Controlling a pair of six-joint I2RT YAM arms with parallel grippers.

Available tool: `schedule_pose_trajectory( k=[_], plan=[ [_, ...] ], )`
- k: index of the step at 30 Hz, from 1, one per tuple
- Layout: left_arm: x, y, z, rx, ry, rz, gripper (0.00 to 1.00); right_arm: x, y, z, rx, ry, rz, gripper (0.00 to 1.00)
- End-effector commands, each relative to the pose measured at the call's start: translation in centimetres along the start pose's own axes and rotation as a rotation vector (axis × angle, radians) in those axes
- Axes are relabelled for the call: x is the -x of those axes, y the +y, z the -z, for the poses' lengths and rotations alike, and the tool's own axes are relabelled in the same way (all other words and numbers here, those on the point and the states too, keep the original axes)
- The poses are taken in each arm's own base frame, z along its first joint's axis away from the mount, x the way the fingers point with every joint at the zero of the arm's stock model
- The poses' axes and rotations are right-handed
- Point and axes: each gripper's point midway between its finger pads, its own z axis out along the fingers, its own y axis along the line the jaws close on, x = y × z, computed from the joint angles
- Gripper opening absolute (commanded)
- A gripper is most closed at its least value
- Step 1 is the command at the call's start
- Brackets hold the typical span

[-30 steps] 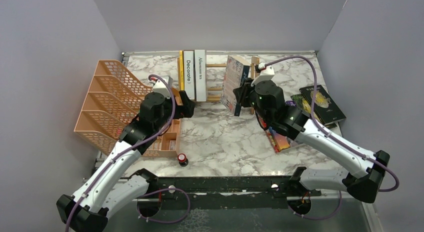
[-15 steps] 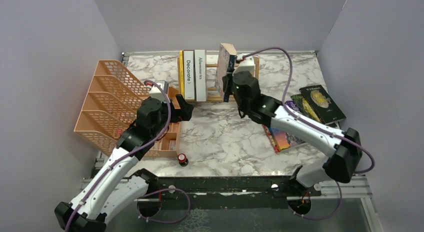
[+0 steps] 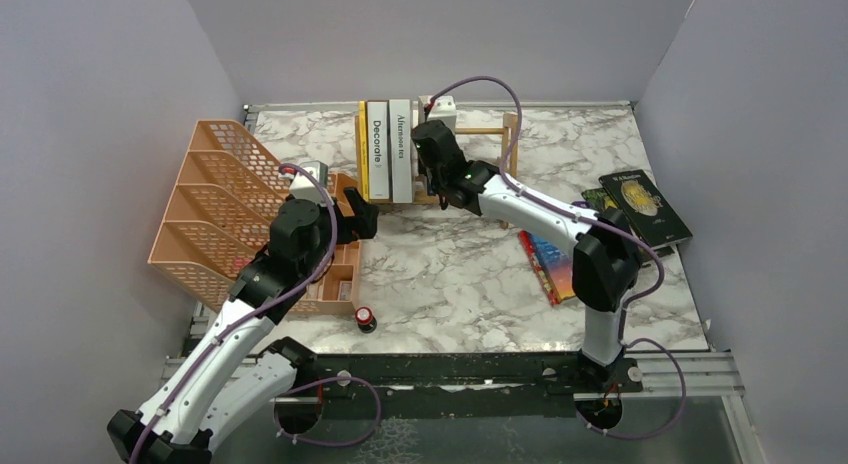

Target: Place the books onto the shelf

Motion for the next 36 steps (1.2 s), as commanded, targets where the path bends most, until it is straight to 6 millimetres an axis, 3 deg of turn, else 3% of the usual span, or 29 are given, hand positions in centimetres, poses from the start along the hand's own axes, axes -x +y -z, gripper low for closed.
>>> schedule_pose_trajectory(
  k=[1,12,16,19,29,36],
  plan=[
    [0.1,0.8,-0.1,0.044,-0.003,-0.003,0.95,1.9,1.1,-0.8,-0.009,0.0,-0.039,0.01],
    [-0.1,1.3,-0.3,0.073,0.01,-0.015,0.95,-0.6,1.7,-2.7,0.026,0.127,-0.055,0.05],
    [-0.2,1.3,-0.3,0.074,0.012,-0.016,0.95,-1.1,1.7,-3.4,0.025,0.142,-0.062,0.3],
    [-0.2,1.3,-0.3,0.071,0.013,-0.015,0.95,-1.2,2.0,-3.4,0.048,0.157,-0.075,0.37],
    [-0.5,0.9,-0.4,0.052,0.029,-0.015,0.95,0.8,2.7,-0.4,0.16,0.14,-0.12,0.46],
    [-0.6,0.5,-0.4,0.032,0.04,-0.012,0.95,1.5,0.8,3.3,0.18,0.136,-0.136,0.46]
  ],
)
